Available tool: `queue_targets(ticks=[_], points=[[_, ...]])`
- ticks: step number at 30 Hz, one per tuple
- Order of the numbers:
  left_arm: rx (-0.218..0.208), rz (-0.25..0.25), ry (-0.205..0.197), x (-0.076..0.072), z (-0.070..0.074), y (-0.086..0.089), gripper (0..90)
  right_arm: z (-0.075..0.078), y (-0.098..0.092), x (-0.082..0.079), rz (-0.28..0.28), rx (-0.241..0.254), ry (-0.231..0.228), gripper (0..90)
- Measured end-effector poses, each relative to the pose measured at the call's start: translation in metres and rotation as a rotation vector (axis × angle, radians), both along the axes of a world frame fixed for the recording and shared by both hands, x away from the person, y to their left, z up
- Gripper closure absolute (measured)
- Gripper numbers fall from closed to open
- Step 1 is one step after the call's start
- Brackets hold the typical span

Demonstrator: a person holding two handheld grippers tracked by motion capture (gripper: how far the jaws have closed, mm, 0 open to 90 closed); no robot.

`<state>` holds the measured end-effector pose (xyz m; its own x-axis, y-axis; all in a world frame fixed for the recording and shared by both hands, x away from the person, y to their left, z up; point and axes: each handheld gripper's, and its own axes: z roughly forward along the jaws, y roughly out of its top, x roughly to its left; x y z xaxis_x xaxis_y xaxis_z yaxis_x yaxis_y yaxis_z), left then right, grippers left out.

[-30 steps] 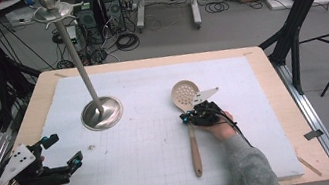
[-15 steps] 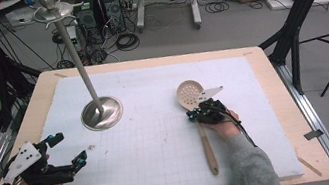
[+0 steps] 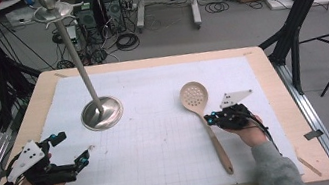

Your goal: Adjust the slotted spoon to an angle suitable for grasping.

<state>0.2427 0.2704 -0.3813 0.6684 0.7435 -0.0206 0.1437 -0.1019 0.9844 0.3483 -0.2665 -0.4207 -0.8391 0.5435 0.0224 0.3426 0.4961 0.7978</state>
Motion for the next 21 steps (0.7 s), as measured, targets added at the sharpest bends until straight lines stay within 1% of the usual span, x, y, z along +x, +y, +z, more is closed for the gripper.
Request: queue_targets(ticks=[1, 2, 3, 4, 6, 9, 11, 13, 16, 17, 18, 19, 21], points=[[-0.001, -0.001, -0.001, 0.000, 0.000, 0.000, 1.8, 0.001, -0.007, -0.008, 0.017, 0.009, 0.000, 90.0], [-0.002, -0.001, -0.001, 0.000, 0.000, -0.001, 1.7, 0.001, -0.011, -0.012, 0.021, 0.012, 0.001, 90.0], [-0.002, -0.003, -0.001, 0.000, 0.001, -0.002, 1.8, 0.001, -0.016, -0.018, 0.026, 0.008, 0.003, 90.0], [-0.002, -0.003, -0.002, 0.000, 0.001, -0.002, 1.7, 0.000, -0.021, -0.023, 0.030, 0.004, 0.015, 90.0], [-0.001, -0.006, -0.004, 0.001, 0.001, -0.003, 1.7, -0.006, -0.031, -0.031, 0.047, -0.009, 0.027, 90.0], [0.001, -0.011, -0.003, 0.003, 0.002, -0.005, 1.7, -0.015, -0.040, -0.041, 0.078, 0.005, 0.042, 90.0], [0.000, -0.013, -0.002, 0.005, 0.001, -0.007, 1.8, -0.018, -0.042, -0.045, 0.087, 0.006, 0.047, 90.0], [0.002, -0.020, 0.000, 0.007, 0.001, -0.008, 1.8, -0.020, -0.042, -0.048, 0.113, -0.002, 0.053, 90.0], [-0.001, -0.020, 0.003, 0.008, 0.001, -0.008, 1.8, -0.022, -0.040, -0.052, 0.144, -0.024, 0.067, 90.0], [-0.004, -0.020, 0.001, 0.009, 0.000, -0.008, 1.8, -0.022, -0.039, -0.054, 0.162, -0.030, 0.073, 90.0], [-0.006, -0.020, 0.001, 0.009, 0.000, -0.008, 1.8, -0.022, -0.037, -0.057, 0.178, -0.031, 0.078, 90.0], [-0.006, -0.021, 0.002, 0.009, 0.000, -0.007, 1.8, -0.022, -0.036, -0.059, 0.183, -0.031, 0.070, 90.0], [-0.005, -0.018, 0.002, 0.009, 0.001, -0.007, 1.8, -0.022, -0.033, -0.063, 0.206, -0.027, 0.078, 90.0]])
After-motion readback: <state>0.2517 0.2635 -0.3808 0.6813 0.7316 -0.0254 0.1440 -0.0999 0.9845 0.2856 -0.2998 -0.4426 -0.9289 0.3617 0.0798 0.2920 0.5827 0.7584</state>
